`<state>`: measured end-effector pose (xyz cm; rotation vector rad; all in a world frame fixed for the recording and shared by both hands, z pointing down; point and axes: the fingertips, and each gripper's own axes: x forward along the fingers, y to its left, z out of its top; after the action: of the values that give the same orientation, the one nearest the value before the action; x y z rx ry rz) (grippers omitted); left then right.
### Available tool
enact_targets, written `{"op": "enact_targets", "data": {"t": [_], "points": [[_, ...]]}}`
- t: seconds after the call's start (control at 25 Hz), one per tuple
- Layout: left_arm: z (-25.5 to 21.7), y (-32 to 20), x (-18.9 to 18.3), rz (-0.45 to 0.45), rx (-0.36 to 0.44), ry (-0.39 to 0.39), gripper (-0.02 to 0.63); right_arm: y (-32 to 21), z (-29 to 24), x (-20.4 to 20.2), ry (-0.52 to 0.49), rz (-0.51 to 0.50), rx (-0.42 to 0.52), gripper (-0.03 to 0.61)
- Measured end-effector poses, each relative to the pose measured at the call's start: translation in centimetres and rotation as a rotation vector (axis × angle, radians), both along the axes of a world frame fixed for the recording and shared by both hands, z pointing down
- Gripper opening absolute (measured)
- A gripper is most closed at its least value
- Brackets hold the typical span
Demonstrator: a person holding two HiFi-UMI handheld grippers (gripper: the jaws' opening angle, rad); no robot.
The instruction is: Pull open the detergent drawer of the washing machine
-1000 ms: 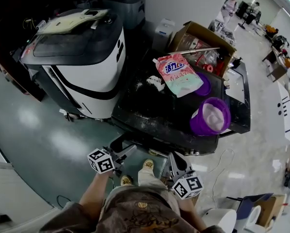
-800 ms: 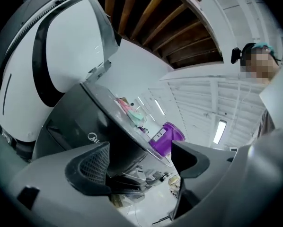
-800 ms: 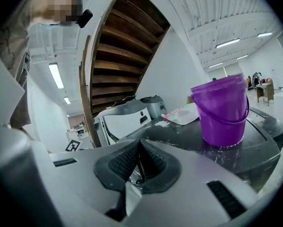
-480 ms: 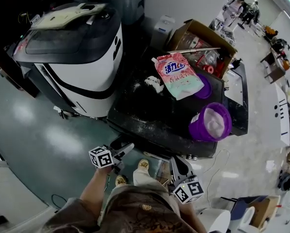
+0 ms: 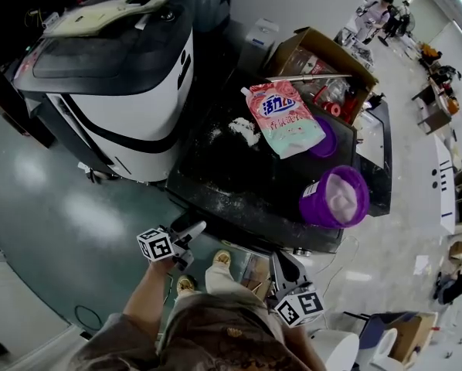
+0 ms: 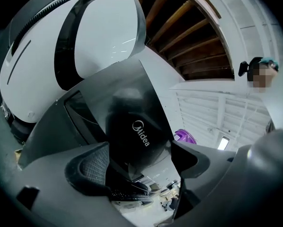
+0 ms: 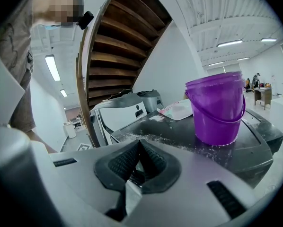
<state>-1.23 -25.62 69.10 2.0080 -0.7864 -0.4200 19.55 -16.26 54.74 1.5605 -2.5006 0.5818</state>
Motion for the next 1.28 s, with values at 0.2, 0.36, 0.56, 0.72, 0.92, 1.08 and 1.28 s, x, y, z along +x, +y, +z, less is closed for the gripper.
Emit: {"op": "enact_targets", "data": {"t": [0.2,0.36,0.56,0.72,0.92,1.08,1.28], "points": [[0.0,-1.0,0.3,-0.008,-0.007,0.047,0.400,0.2,0.2,0.1,0.010,0.000,-0.011,0.003],[0.2,-1.2,0.6,0.022,0.004,0.076,0.400,0.2,0.4,0.5,0.021,0.005,-0.015,0.003],[-0.2,-1.3,0.7,0.032,0.014,0.125,0.399,0.4,0.5,0.7,0.033,0.008,-0.016,0.003],[0.0,-1.4,0.4,0.032,0.014,0.144,0.396,0.7,0.8,0.7,0.036,0.013,-0.024,0.003],[0.0,-1.5,0.2,0.029,0.010,0.204,0.377,1.3,1.0,0.3,0.036,0.018,-0.028,0.003],[0.0,-1.4,-0.2,0.027,0.016,0.278,0.347,2.3,1.0,0.4,0.044,0.032,-0.037,0.003],[-0.1,-1.4,-0.1,0.028,0.030,0.318,0.333,3.6,1.2,1.0,0.054,0.065,-0.041,0.003]]}}
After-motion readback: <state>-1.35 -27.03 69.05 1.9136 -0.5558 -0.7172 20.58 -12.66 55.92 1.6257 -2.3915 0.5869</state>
